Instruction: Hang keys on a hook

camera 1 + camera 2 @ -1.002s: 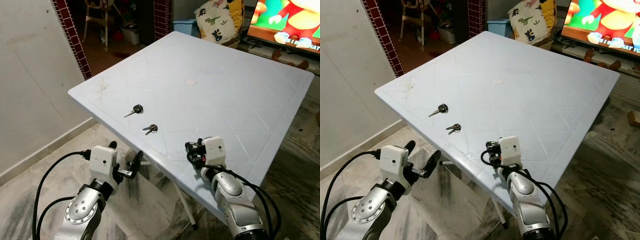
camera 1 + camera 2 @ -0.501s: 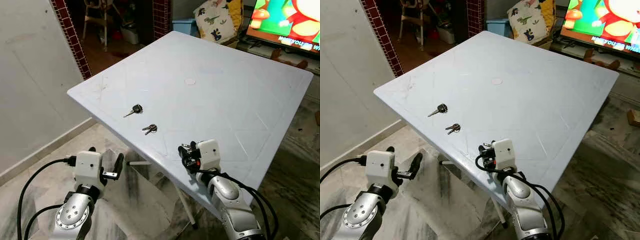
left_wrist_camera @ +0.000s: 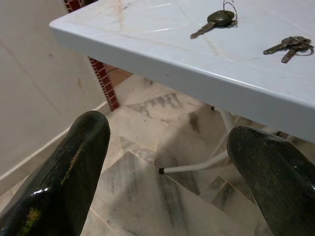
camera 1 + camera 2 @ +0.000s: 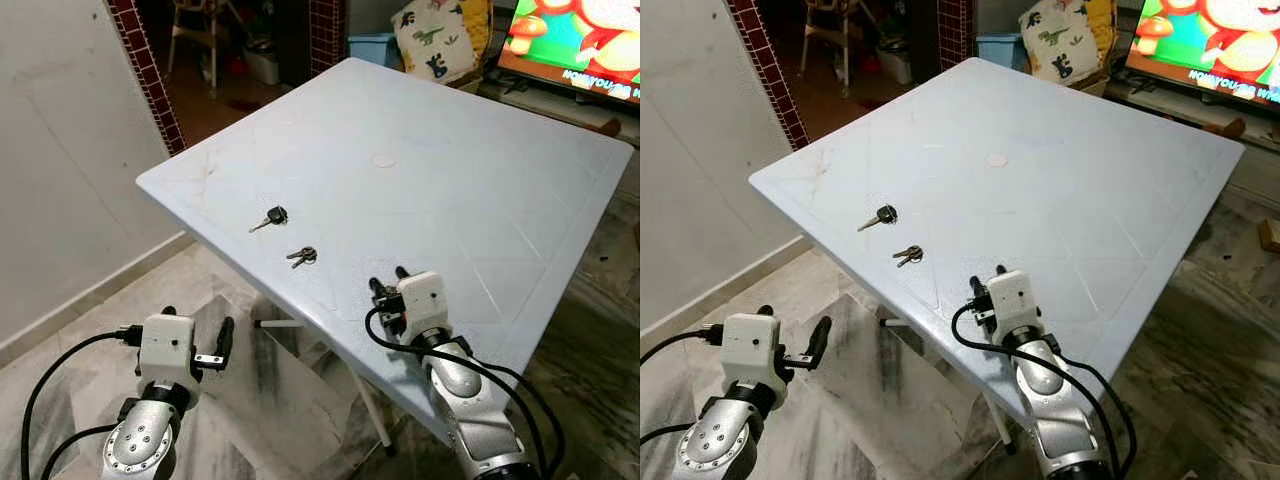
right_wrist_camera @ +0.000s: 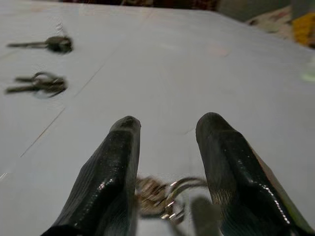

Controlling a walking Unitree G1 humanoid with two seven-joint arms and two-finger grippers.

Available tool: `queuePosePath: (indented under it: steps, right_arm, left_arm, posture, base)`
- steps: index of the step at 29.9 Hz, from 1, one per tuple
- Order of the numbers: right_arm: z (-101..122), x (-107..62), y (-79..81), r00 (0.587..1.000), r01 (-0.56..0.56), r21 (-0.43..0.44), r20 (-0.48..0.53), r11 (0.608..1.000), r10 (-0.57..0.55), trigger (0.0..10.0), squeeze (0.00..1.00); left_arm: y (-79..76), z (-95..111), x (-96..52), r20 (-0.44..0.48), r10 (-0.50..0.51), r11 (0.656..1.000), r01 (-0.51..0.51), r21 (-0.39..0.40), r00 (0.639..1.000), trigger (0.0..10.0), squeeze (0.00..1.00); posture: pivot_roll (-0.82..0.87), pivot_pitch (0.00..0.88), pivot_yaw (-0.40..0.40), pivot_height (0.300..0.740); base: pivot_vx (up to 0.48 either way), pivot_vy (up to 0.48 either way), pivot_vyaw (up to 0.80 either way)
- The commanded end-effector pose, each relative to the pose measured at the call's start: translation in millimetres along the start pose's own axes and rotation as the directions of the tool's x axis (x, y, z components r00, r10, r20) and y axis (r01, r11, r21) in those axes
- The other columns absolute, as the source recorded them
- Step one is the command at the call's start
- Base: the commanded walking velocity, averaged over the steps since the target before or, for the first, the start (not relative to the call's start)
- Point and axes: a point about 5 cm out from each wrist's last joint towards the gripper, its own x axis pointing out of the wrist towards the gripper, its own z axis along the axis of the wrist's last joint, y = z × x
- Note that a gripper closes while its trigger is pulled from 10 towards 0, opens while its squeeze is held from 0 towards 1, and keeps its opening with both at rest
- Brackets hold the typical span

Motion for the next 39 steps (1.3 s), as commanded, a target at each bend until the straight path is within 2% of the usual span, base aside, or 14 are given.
queuePosePath:
  steps: [1, 10, 13, 14, 17, 25, 29, 30, 31, 34, 36, 37, 39]
  right_arm:
    - [2, 1.3, 1.9, 1.000, -0.006, 0.015, 0.007, 1.000, 0.006, 10.0, 0.00]
    - [-3, -1.9, 8.5, 0.998, -0.061, 0.018, -0.033, 0.998, 0.062, 10.0, 0.00]
    - [-10, -3.3, 11.8, 0.986, -0.125, -0.014, -0.116, 0.992, 0.122, 10.0, 0.00]
    - [-10, -3.3, 11.8, 0.986, -0.125, -0.014, -0.116, 0.992, 0.122, 10.0, 0.00]
    - [-12, -4.9, 7.2, 0.980, -0.109, -0.068, -0.176, 0.992, 0.096, 10.0, 0.00]
    - [-9, -9.3, -9.1, 0.981, -0.022, -0.145, -0.196, 0.989, -0.007, 10.0, 0.00]
    - [-10, -11.8, -9.3, 0.978, -0.037, -0.124, -0.210, 0.992, 0.010, 10.0, 0.00]
    - [-9, -12.2, -5.4, 0.978, -0.066, -0.076, -0.204, 0.995, 0.049, 10.0, 0.00]
    - [-5, -13.4, 3.7, 0.975, -0.136, -0.001, -0.180, 0.991, 0.134, 10.0, 0.00]
    - [0, -15.8, 12.4, 0.963, -0.215, 0.027, -0.159, 0.976, 0.217, 10.0, 0.00]
    - [0, -16.8, 11.6, 0.963, -0.213, 0.013, -0.164, 0.977, 0.212, 10.0, 0.00]
    - [1, -17.3, 6.9, 0.971, -0.180, -0.001, -0.160, 0.984, 0.178, 10.0, 0.00]
    - [5, -17.4, -0.4, 0.982, -0.131, -0.020, -0.142, 0.991, 0.127, 10.0, 0.00]
  left_arm:
    - [2.3, 2, -2.1, 0.013, 0.000, 1.000, 0.000, 0.009, 1.000, 10.0, 0.00]
    - [-8.0, 10, 5.2, 0.042, -0.061, 0.998, 0.060, 0.024, 0.997, 10.0, 0.00]
    - [-10.5, 10, 6.1, 0.042, -0.073, 0.997, 0.072, 0.017, 0.996, 10.0, 0.00]
    - [-10.5, 10, 6.1, 0.042, -0.073, 0.997, 0.072, 0.017, 0.996, 10.0, 0.00]
    - [-11.5, 9, 6.1, 0.038, -0.081, 0.997, 0.080, 0.017, 0.996, 10.0, 0.00]
    - [-14.3, 9, 7.1, 0.038, -0.094, 0.996, 0.094, 0.008, 0.995, 10.0, 0.00]
    - [-15.3, 8, 7.8, 0.035, -0.103, 0.995, 0.102, 0.006, 0.994, 10.0, 0.00]
    - [-15.9, 8, 8.3, 0.035, -0.107, 0.994, 0.107, 0.006, 0.994, 10.0, 0.00]
    - [-18.4, 9, 9.4, 0.035, -0.129, 0.992, 0.129, -0.006, 0.991, 10.0, 0.00]
    - [-24.4, 10, 10.2, 0.036, -0.185, 0.982, 0.186, -0.033, 0.982, 10.0, 0.00]
    - [-32.1, 11, 9.5, 0.039, -0.251, 0.967, 0.253, -0.035, 0.967, 10.0, 0.00]
    - [-40.9, 12, 8.3, 0.042, -0.320, 0.946, 0.322, -0.037, 0.946, 10.0, 0.00]
    - [-47.7, 12, 7.0, 0.038, -0.372, 0.926, 0.374, -0.045, 0.927, 10.0, 0.00]
  posture:
    - [0.07, 0.082, 0.055, 0.740]
    - [0.06, 0.084, 0.062, 0.740]
    - [0.06, 0.086, 0.062, 0.740]
    - [0.06, 0.086, 0.062, 0.740]
    - [0.06, 0.086, 0.060, 0.740]
    - [0.05, 0.086, 0.058, 0.740]
    - [0.04, 0.088, 0.061, 0.740]
    - [0.04, 0.088, 0.062, 0.740]
    - [0.04, 0.088, 0.063, 0.740]
    - [0.03, 0.087, 0.064, 0.740]
    - [0.03, 0.084, 0.061, 0.740]
    - [0.03, 0.082, 0.059, 0.740]
    - [0.03, 0.082, 0.059, 0.740]
  base:
    - [0.000, 0.000, 0.00]
    - [0.000, 0.000, 0.00]
    - [0.000, 0.000, 0.00]
    - [0.000, 0.000, 0.00]
    - [0.000, 0.000, 0.00]
    - [0.000, 0.000, 0.00]
    - [0.000, 0.000, 0.00]
    - [0.000, 0.000, 0.00]
    - [0.000, 0.000, 0.00]
    - [0.000, 0.000, 0.00]
    - [0.000, 0.000, 0.00]
    - [0.000, 0.000, 0.00]
    - [0.000, 0.000, 0.00]
